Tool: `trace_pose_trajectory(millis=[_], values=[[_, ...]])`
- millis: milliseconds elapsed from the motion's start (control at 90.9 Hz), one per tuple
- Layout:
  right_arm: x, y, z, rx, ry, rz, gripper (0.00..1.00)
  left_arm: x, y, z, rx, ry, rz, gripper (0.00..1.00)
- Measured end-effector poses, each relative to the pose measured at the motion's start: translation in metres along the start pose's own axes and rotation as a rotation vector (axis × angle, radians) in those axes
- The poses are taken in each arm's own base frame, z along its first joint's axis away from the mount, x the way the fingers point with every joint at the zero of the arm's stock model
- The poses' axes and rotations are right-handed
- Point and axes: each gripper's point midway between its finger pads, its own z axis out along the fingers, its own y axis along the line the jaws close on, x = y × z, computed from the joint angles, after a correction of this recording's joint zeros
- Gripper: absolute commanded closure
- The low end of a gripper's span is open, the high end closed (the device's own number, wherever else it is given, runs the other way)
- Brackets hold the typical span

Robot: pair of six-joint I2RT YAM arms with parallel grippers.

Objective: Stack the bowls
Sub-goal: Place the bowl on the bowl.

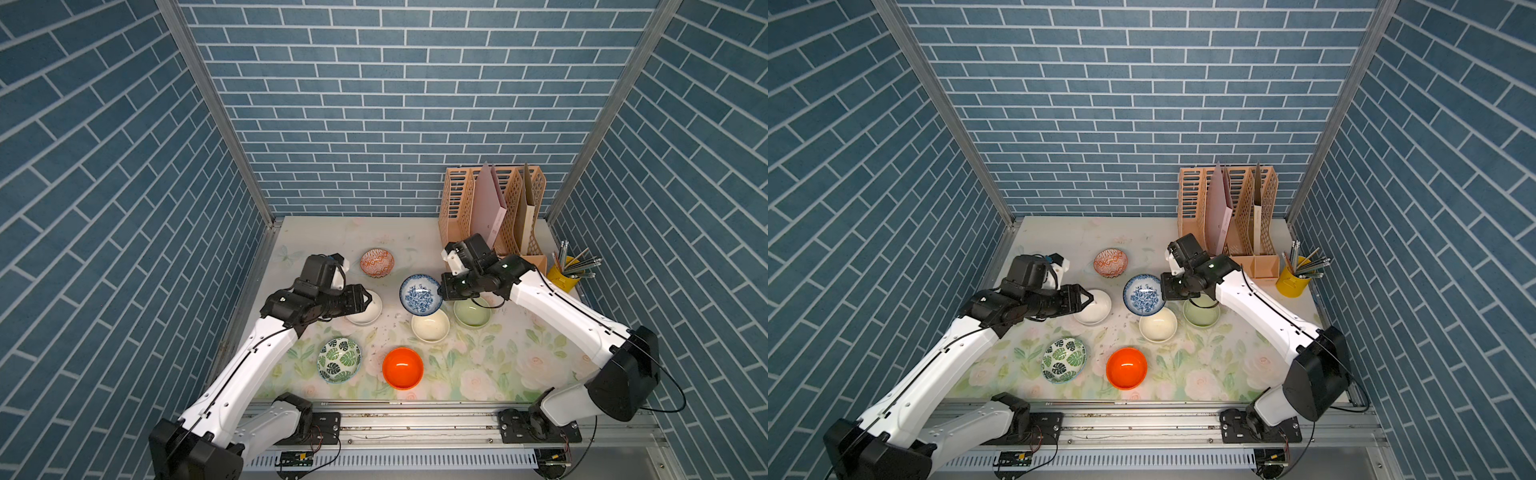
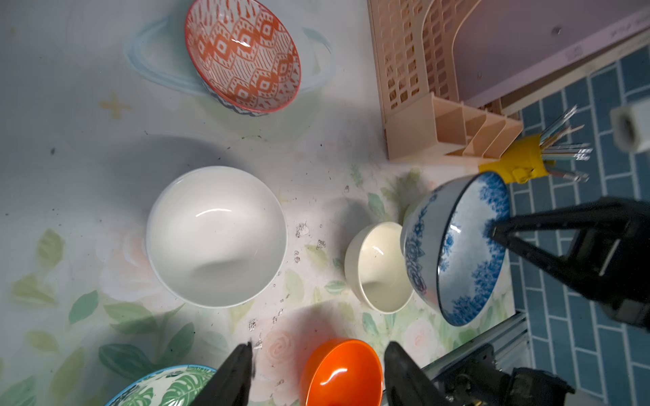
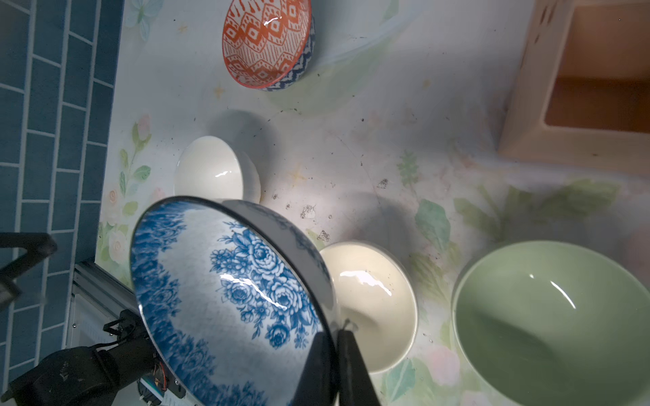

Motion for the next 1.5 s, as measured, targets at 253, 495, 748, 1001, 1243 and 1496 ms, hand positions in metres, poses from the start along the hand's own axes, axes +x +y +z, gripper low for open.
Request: trace_pose_trajectory(millis=[253, 495, 748, 1001, 1243, 1496], values=[[-0.004, 0.011, 0.021, -0.005, 0.022, -0.025, 1.0, 0.008, -0.019, 0.016, 0.003, 0.017, 0.062, 0.5], [0.001, 0.018, 0.031, -0.004, 0.043, -0.061, 1.0, 0.011, -0.03, 0.043, -0.041, 0.062, 0.094, 0.6], [-0.001, 0.021, 0.035, -0.003, 0.042, -0.076, 1.0, 0.004, -0.033, 0.06, -0.07, 0.062, 0.108, 0.66], [0.002, 0.028, 0.036, -0.012, 0.043, -0.092, 1.0, 0.011, -0.023, 0.084, -0.121, 0.105, 0.106, 0.8], [0.002, 0.027, 0.036, -0.006, 0.042, -0.094, 1.0, 0.009, -0.02, 0.086, -0.139, 0.093, 0.106, 0.73], [0.003, 0.025, 0.041, 0.003, 0.05, -0.106, 1.0, 0.007, -0.019, 0.079, -0.15, 0.072, 0.11, 0.74]])
